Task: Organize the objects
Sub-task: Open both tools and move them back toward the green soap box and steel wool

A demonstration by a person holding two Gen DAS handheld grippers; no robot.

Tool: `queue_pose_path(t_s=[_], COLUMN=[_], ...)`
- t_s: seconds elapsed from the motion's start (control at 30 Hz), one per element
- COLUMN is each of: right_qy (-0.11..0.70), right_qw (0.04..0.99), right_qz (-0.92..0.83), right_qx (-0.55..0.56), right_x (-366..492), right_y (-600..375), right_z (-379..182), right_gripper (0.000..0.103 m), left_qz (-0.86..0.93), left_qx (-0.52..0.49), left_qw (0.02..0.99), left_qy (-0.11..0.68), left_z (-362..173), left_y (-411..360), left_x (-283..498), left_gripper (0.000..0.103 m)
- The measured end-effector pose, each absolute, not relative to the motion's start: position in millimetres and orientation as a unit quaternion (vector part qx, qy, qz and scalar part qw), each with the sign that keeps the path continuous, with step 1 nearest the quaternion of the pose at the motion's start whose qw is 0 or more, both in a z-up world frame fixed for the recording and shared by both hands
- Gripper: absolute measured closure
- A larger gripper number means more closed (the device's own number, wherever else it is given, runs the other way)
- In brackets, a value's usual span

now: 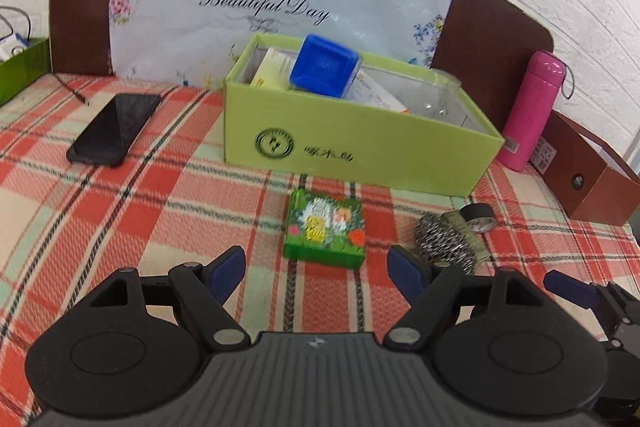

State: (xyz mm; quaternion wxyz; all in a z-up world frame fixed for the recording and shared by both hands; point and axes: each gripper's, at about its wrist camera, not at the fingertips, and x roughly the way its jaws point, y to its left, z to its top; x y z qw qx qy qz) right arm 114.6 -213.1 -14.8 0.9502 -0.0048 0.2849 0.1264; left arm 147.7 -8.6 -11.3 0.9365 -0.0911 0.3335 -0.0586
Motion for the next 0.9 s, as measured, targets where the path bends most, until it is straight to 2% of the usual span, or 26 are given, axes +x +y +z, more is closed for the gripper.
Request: queue_pose_path(t_s=[0.13, 0.27, 0.37, 0.57, 0.63, 0.73, 0.8, 0.9], right_qy=[0.279, 0.271, 0.278, 0.278, 0.278, 0.277, 0.278, 0.284], right_qw=[0.952, 0.952, 0.95, 0.951, 0.951, 0.951, 0.95, 0.949], right_qz=[0.129, 0.144, 0.136, 0.13, 0.128, 0.128, 0.13, 0.131], right_qx=[-0.018, -0.025, -0.039, -0.04, -0.039, -0.045, -0.048, -0.045], right_x=[122.3, 138.7, 149.7, 158.6, 160.7, 162.1, 161.7, 159.2], right_y=[-203.1, -192.6, -184.5, -182.7, -183.0, -182.1, -182.3, -183.2], right_z=[-24.4, -28.8, -32.1, -35.4, -36.1, -36.0, -35.5, -33.0], right_gripper=[0.002, 0.02, 0.029, 0.03, 0.036, 0.049, 0.066, 0.07], left_qz=[-0.057, -0.066, -0.068, -0.068, -0.074, -0.071, -0.076, -0.074], left_qx=[-0.091, -0.087, -0.081, -0.079, -0.076, -0.064, -0.065, -0.057], left_qw=[0.935, 0.935, 0.934, 0.933, 0.932, 0.929, 0.925, 0.926], left_qy=[0.339, 0.337, 0.34, 0.344, 0.347, 0.357, 0.366, 0.366], left_z=[-23.5, -26.3, -26.5, -26.4, -27.7, -32.1, -35.3, -38.1], left_y=[-4.8, -5.9, -8.7, -14.9, -20.6, -29.4, -32.4, -36.0], left_x=[154.5, 160.4, 166.0, 184.5, 194.0, 206.6, 212.6, 217.5], left_gripper=[0.022, 0.022, 0.022, 0.022, 0.022, 0.022, 0.022, 0.022])
